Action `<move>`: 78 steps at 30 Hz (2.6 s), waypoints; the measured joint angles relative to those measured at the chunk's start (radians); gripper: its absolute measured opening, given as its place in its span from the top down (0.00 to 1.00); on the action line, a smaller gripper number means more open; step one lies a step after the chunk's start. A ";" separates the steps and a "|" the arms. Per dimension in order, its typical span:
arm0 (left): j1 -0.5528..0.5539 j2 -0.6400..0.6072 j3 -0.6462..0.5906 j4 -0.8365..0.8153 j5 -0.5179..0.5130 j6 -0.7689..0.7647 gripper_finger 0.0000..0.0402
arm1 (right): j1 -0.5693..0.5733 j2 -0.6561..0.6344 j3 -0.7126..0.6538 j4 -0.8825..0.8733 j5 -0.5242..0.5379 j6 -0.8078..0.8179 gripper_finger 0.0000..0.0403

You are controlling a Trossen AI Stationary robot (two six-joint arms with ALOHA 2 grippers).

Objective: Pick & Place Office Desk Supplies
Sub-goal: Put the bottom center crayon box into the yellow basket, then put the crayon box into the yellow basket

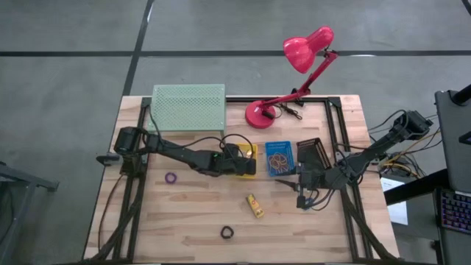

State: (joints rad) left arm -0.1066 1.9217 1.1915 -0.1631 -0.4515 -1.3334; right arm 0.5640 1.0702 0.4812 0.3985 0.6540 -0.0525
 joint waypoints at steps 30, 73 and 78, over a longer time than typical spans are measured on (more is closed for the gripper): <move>-0.001 0.002 0.000 0.013 0.000 0.030 0.37 | 0.000 0.000 0.000 0.000 0.000 0.000 0.83; -0.129 -0.028 -0.006 0.245 0.819 1.809 0.40 | 0.000 0.000 0.000 0.000 0.000 0.000 0.83; -0.121 0.037 -0.003 0.313 0.819 1.810 0.40 | 0.000 0.000 0.000 0.001 0.000 0.000 0.83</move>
State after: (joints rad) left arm -0.2277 1.9587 1.1886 0.1495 0.3679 0.4763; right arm 0.5642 1.0698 0.4812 0.3992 0.6539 -0.0525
